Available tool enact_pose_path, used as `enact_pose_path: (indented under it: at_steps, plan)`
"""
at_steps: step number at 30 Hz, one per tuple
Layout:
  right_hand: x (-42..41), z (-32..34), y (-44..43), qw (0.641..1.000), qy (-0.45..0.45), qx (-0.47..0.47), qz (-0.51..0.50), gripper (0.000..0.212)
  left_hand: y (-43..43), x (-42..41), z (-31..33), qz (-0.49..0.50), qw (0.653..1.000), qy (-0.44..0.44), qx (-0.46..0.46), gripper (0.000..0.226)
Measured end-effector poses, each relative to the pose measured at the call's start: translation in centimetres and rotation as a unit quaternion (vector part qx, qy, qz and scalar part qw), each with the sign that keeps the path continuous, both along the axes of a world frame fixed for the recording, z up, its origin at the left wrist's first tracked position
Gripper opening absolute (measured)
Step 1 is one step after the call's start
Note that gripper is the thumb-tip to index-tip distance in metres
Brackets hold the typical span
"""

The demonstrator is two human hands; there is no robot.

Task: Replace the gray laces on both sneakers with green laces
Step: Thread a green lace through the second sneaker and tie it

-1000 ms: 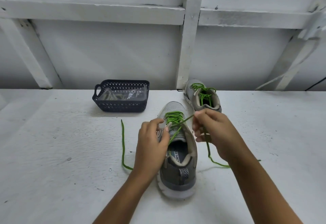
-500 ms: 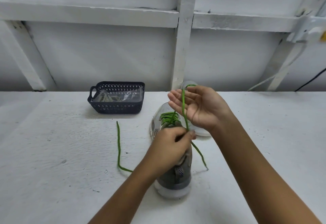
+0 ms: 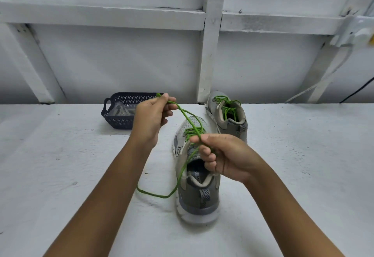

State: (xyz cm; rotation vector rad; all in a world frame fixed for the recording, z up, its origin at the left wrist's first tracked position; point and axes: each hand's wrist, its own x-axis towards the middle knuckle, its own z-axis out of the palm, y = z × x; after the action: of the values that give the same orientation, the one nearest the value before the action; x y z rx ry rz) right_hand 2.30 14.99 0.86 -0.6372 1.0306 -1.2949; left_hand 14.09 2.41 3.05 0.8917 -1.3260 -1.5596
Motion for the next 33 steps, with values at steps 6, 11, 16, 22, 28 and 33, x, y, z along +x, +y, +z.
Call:
enact_pose_path:
  at_steps: [6, 11, 16, 22, 28, 33]
  plan:
    - [-0.9, -0.5, 1.0, 0.999, 0.015, -0.029, 0.0, 0.025, 0.1, -0.5, 0.1, -0.031, 0.997, -0.076, 0.011, 0.036]
    - [-2.0, -0.7, 1.5, 0.981, 0.182, -0.002, -0.072, 0.027, 2.3, -0.7, -2.2, -0.057, 0.91, -0.347, -0.22, 0.038]
    - [-3.0, -1.8, 1.3, 0.927, 0.327, 0.016, -0.18, 0.02, 4.3, -1.7, -4.7, -0.058, 0.864, -0.399, -0.303, 0.028]
    - [-2.7, -2.5, 1.1, 0.886, 0.41, -0.025, -0.216, 0.021, 5.6, -2.2, -5.2, -0.068, 0.844, -0.451, -0.283, 0.042]
    - [-2.2, -2.9, 0.6, 0.903, 0.341, -0.041, -0.259, 0.02, 5.5, -2.6, -6.1, -0.075, 0.9, -0.368, -0.223, 0.024]
    - [-1.6, -3.0, 0.2, 0.897, 0.339, -0.05, -0.278, 0.022, 5.4, -2.7, -6.3, -0.065, 0.91, -0.352, -0.208, 0.017]
